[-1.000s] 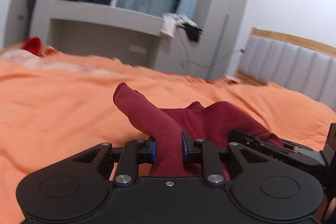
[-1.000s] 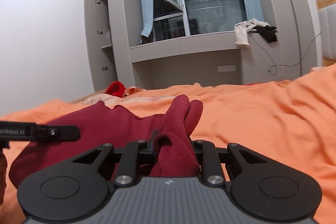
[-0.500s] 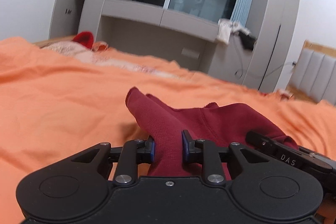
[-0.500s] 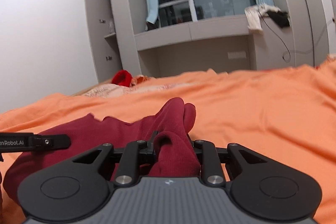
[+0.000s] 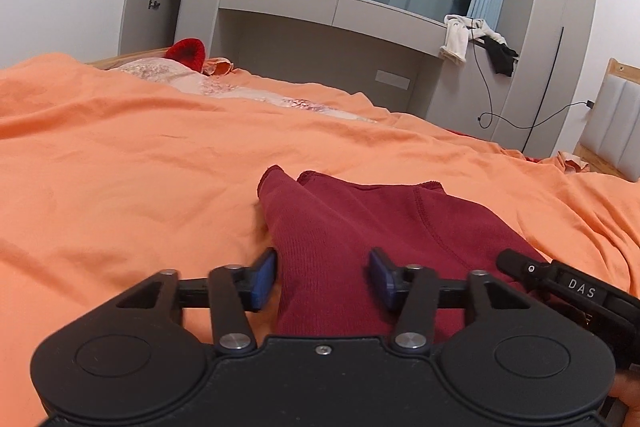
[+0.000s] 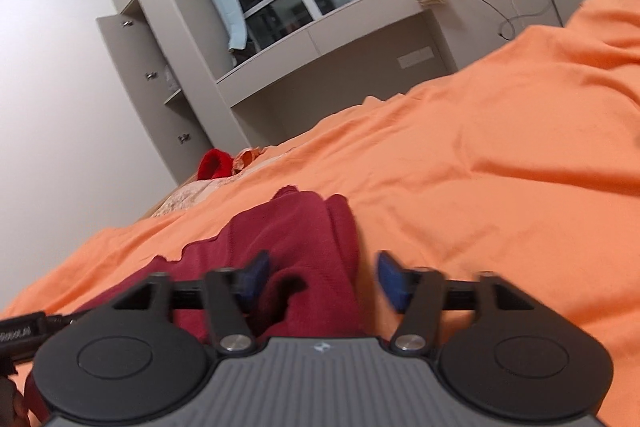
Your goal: Fold small clothes
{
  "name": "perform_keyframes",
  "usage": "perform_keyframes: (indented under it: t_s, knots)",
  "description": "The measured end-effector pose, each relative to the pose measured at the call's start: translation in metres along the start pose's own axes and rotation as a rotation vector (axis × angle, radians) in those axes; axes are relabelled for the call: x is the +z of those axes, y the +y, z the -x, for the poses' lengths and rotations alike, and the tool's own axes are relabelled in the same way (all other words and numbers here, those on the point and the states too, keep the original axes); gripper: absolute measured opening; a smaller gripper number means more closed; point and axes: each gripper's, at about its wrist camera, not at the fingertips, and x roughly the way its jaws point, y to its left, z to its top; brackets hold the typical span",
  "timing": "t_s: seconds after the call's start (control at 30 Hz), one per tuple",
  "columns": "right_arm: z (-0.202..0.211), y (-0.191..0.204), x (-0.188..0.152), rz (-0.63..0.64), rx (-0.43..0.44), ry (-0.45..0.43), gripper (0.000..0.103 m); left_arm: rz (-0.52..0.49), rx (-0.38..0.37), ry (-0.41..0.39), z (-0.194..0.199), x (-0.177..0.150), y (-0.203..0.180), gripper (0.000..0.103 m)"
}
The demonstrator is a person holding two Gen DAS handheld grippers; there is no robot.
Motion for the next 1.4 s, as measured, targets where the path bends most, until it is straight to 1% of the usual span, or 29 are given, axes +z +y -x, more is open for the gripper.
perform_keyframes:
  t_s: [0.03,0.1,0.13,0.2,0.23,0.3,0.4,0.6,0.67,0.83,0.93,1.1,1.3,1.37,1.4]
  knots:
    - [0.002,-0.003,0.000,-0.010,0.005,-0.004,0.079,0.002,0.006,0.002,0.001,0.000,-0.001,0.065]
    - [0.002,-0.003,0.001,-0.022,0.009,-0.007,0.091,0.005,0.021,0.005,0.003,-0.001,-0.001,0.073]
    - [0.003,-0.004,0.001,-0.024,0.007,-0.012,0.093,0.006,0.024,0.005,0.003,-0.001,-0.001,0.075]
    - [0.006,-0.005,0.003,-0.030,0.005,-0.019,0.100,0.013,0.026,0.006,0.005,-0.001,0.000,0.083]
    - [0.008,-0.006,0.004,-0.033,0.007,-0.023,0.102,0.021,0.027,0.006,0.006,-0.001,0.000,0.086]
    - [0.009,-0.002,0.007,-0.034,0.004,-0.032,0.103,0.044,0.027,0.002,0.009,0.000,0.003,0.097]
    - [0.014,0.000,0.011,-0.035,-0.009,-0.035,0.103,0.077,0.027,-0.023,0.016,0.002,0.007,0.102]
    - [0.028,0.010,0.018,-0.008,-0.032,-0.029,0.103,0.089,0.017,-0.046,0.029,0.005,0.010,0.102]
    - [0.037,0.015,0.021,0.023,-0.032,-0.035,0.103,0.087,0.017,-0.058,0.033,0.006,0.010,0.102]
    - [0.068,0.026,0.028,0.146,-0.031,-0.045,0.103,0.096,0.016,-0.086,0.052,0.008,0.003,0.102]
    - [0.092,0.028,0.033,0.193,-0.035,-0.058,0.103,0.076,0.000,-0.103,0.066,0.005,-0.007,0.102]
    - [0.134,0.025,0.037,0.202,-0.029,-0.095,0.103,0.016,-0.030,-0.140,0.093,-0.005,-0.027,0.102]
    - [0.180,0.025,0.031,0.198,0.000,-0.132,0.103,-0.014,-0.037,-0.190,0.125,-0.017,-0.048,0.102]
    - [0.195,0.025,0.026,0.196,0.021,-0.150,0.103,-0.023,-0.031,-0.201,0.138,-0.023,-0.053,0.102]
    - [0.202,0.024,0.025,0.195,0.028,-0.160,0.103,-0.028,-0.022,-0.222,0.146,-0.027,-0.055,0.102]
